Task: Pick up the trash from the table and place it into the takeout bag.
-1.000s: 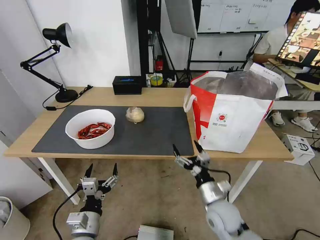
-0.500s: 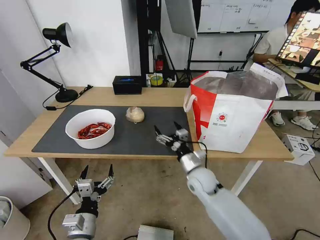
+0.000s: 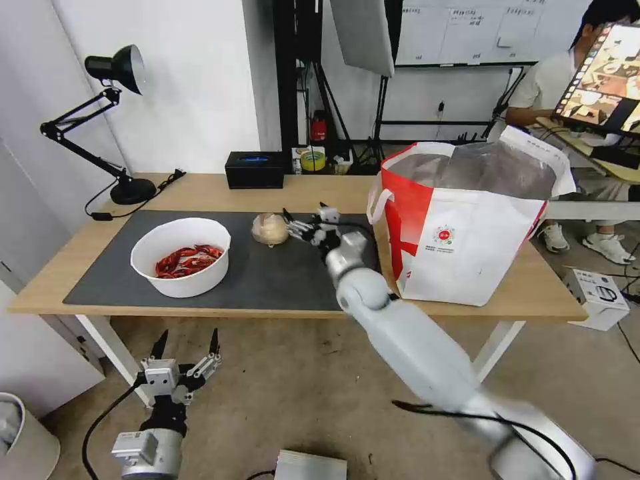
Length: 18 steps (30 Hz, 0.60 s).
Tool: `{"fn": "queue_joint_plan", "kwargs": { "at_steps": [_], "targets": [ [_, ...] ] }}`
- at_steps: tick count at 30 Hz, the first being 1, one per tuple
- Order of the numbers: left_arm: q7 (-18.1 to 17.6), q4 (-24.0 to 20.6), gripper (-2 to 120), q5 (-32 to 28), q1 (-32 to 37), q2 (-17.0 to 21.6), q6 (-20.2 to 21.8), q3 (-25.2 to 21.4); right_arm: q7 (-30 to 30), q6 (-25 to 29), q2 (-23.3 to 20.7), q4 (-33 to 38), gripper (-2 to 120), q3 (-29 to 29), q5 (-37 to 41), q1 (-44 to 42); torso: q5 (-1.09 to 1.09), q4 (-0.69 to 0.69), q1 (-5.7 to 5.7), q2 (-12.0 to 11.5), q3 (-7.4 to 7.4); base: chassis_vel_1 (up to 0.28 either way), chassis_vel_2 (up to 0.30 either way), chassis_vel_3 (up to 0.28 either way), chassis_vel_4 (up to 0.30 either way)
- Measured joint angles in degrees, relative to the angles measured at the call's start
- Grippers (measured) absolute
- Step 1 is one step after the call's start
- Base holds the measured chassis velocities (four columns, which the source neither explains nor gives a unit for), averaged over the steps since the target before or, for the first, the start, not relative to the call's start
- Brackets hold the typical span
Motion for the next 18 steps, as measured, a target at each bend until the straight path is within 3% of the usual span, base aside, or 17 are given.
{"fn": "queue_joint_plan", "kwargs": {
  "at_steps": [8,18],
  "targets": [
    [0.04,-0.10,100,-0.07,0.15,0.29,-0.32,0.14,-2.27,-0.32,6.44,-10.04,100,-0.39,-1.35,4.28,0.00,0.01,0.00,0.00,0.00,0.000,0.000,0.000,0.000],
    [0.13,0.66,100,-0.18,-0.03,1.05,-0.69,0.48,-3.66,-0.89,7.68,-16.81,100,0.15,-2.01,6.86,0.02,-0.01,-0.01,0.00,0.00,0.000,0.000,0.000,0.000]
  ]
}}
